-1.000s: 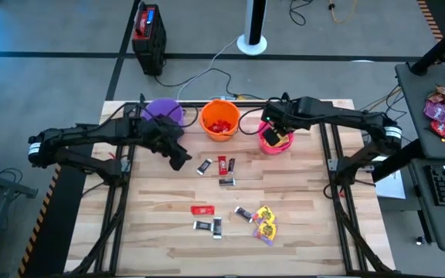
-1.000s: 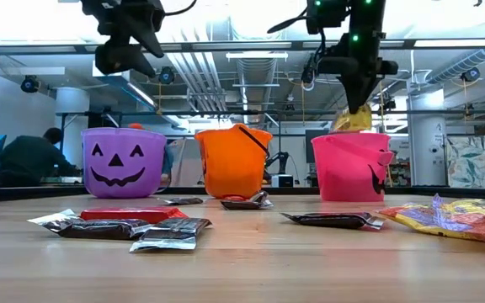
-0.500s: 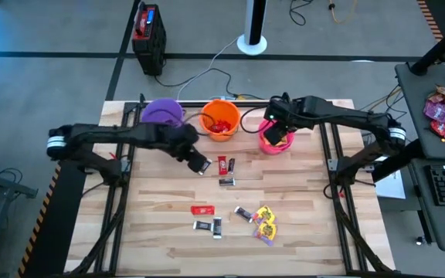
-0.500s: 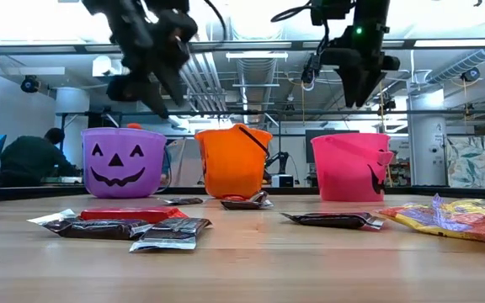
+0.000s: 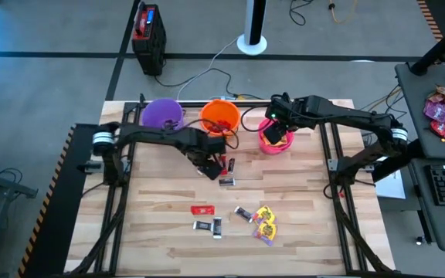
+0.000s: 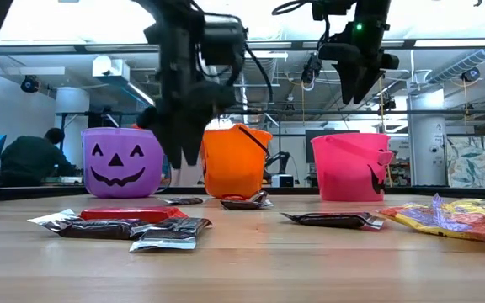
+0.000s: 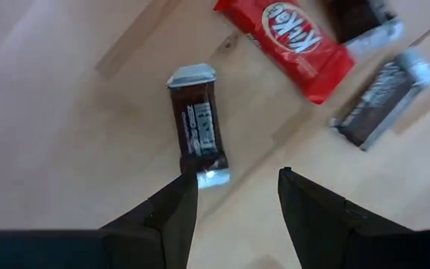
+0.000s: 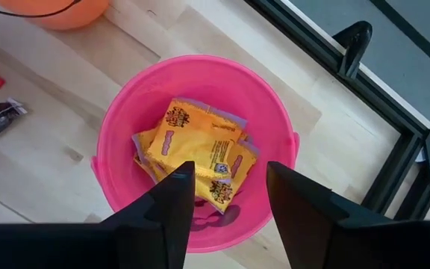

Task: Sort candy by brand, put in halloween buckets
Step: Put the black candy into the purple bucket

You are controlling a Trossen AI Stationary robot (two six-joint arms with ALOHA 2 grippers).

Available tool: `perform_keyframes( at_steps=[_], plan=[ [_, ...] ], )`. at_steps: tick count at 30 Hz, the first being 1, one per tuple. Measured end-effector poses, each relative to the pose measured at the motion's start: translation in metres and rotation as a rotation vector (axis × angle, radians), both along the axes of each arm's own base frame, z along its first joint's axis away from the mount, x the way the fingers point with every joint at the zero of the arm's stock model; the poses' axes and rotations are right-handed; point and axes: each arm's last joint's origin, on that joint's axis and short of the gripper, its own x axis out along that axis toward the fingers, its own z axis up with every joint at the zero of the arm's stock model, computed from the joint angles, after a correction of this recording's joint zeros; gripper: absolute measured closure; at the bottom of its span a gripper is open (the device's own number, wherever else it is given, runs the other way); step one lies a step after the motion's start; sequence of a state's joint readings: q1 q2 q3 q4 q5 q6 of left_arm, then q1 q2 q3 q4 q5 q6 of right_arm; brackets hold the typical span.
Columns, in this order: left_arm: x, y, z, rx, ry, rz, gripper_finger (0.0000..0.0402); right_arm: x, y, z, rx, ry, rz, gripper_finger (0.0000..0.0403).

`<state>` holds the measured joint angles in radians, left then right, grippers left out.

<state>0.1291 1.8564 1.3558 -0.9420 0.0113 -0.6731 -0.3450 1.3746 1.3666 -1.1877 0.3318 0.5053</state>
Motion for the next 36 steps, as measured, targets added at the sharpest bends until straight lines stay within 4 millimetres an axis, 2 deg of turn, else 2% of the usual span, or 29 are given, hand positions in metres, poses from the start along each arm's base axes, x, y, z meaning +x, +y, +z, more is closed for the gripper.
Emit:
perform_keyframes(
  at_steps=[5, 9, 18, 28, 32, 36],
  plan=[
    [0.009, 0.002, -0.02, 0.022, 0.03, -0.05, 0.0241, 0.0, 0.0, 0.0, 0.013, -0.005, 0.004, 0.0243],
    [0.009, 0.003, -0.034, 0.064, 0.079, -0.09, 0.0248, 0.0, 0.001, 0.0, 0.02, -0.007, 0.007, 0.0243],
    [0.007, 0.004, -0.054, 0.095, 0.072, -0.105, 0.0249, 0.0, 0.001, 0.0, 0.022, -0.008, 0.01, 0.0243],
    [-0.001, 0.001, -0.065, 0.096, 0.07, -0.138, 0.0253, 0.001, 0.001, 0.0, 0.021, -0.009, 0.011, 0.0243],
    [0.001, 0.001, -0.061, 0.087, 0.062, -0.139, 0.0287, 0.001, 0.001, 0.0, 0.021, -0.01, 0.011, 0.0243],
    [0.007, 0.002, -0.053, 0.091, 0.054, -0.133, 0.0342, 0.001, 0.001, 0.0, 0.022, -0.01, 0.011, 0.0243]
  ],
)
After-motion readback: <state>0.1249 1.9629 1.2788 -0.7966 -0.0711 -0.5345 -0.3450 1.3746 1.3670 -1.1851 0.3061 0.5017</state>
